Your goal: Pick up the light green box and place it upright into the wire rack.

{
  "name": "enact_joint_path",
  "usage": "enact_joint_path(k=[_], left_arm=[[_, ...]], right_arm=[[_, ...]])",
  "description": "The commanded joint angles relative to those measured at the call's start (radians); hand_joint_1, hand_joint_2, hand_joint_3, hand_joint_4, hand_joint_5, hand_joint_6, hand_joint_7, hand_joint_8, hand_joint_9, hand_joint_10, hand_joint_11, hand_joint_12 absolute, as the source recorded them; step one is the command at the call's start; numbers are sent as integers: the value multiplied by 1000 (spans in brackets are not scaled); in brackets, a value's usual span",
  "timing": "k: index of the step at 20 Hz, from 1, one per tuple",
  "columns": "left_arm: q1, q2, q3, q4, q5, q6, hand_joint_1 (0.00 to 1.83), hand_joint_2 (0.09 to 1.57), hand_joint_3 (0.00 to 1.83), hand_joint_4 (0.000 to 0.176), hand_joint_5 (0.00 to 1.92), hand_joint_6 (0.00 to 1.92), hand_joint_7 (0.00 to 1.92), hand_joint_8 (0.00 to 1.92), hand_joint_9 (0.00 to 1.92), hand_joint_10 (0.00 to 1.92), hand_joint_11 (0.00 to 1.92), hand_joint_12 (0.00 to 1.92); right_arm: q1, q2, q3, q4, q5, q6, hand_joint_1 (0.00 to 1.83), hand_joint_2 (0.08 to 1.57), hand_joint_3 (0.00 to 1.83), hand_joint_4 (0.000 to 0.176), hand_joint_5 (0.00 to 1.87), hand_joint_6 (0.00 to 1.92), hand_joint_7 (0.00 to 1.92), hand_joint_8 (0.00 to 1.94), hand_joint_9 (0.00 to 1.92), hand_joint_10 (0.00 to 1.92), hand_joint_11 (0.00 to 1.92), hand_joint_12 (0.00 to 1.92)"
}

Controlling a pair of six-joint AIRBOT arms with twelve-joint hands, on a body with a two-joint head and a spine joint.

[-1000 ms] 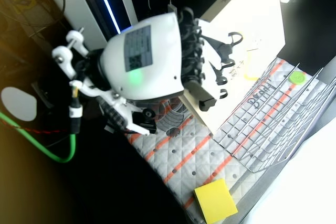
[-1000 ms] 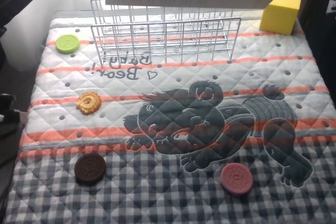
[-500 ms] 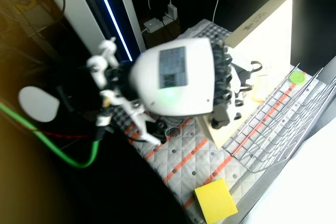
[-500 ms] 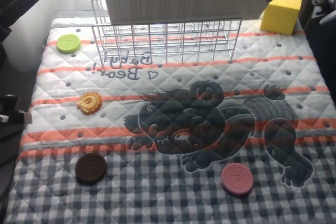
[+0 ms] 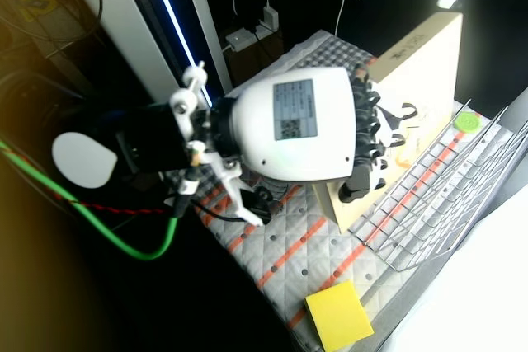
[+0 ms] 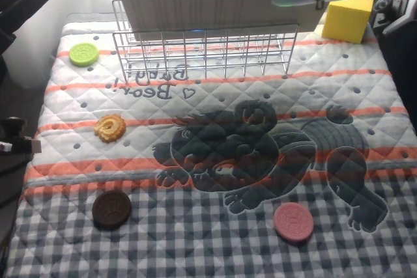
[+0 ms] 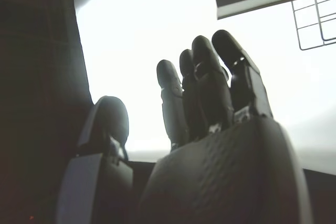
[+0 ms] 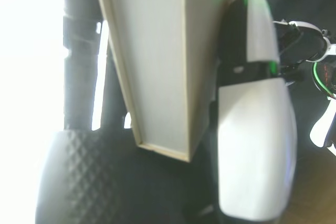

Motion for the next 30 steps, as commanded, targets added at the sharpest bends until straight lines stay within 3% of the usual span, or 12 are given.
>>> enact_joint_path(k=[1,13,14,16,17,19,20,21,24,27,28,30], left_arm=[[-15,-3,6,-15,-119,-7,554,1227,2,22,566,0,443,1,442,2,27,1016],[-19,-9,11,-10,-114,-7,553,1225,0,20,579,1,457,2,461,3,22,1085],[-19,-9,11,-10,-114,-7,554,1225,0,20,575,0,451,0,452,0,13,1080],[-20,-10,11,-10,-114,-7,539,1224,0,26,568,0,450,0,441,0,1,1067],[-21,-10,11,-9,-114,-7,544,1224,0,23,566,0,445,0,434,0,0,1053],[-21,-11,11,-9,-114,-7,544,1220,0,46,551,0,448,1,437,1,0,1041],[-22,-11,11,-9,-115,-7,541,1219,0,42,551,0,452,2,443,4,0,1040],[-23,-11,11,-9,-116,-7,539,1219,0,38,554,2,455,3,449,6,2,1042],[-23,-11,10,-10,-123,-7,554,1216,0,39,550,0,456,1,447,2,3,1055],[-22,-11,8,-18,-138,-7,574,1211,1,25,566,0,468,0,468,4,9,1102],[-22,-11,7,-26,-154,-7,579,1214,2,55,534,0,455,0,476,6,28,1109],[-13,-11,3,-36,-188,-7,595,1215,1,76,534,4,446,2,462,1,27,1113]], right_arm=[[12,2,8,45,99,10,1146,1156,2,0,898,1091,1412,80,1591,2,1402,493],[-6,-45,51,45,91,57,1140,1160,0,0,896,1094,1408,0,1562,0,1407,509],[-6,-49,55,45,88,57,1247,1110,3,0,883,971,1232,642,1540,0,1394,488],[-9,-60,66,45,78,58,1238,1128,3,0,834,1102,1097,897,1362,0,1234,433],[-10,-63,69,45,77,58,957,1172,2,0,747,427,972,397,1183,0,1043,378],[-10,-68,72,48,75,58,582,1051,9,0,399,27,606,21,623,0,372,650],[-10,-69,73,52,75,60,467,964,0,73,157,5,342,3,338,0,74,694],[-10,-69,73,52,75,61,397,940,0,115,31,0,210,4,201,2,14,555],[-27,-58,70,72,81,62,290,841,0,174,0,0,0,0,0,0,0,6],[-82,-23,47,153,157,62,308,840,0,176,0,0,0,0,0,0,0,0],[-130,17,14,206,225,62,378,828,0,176,0,0,0,0,0,0,0,0],[-199,78,-52,290,331,38,410,851,2,176,0,0,0,0,0,0,0,0]])
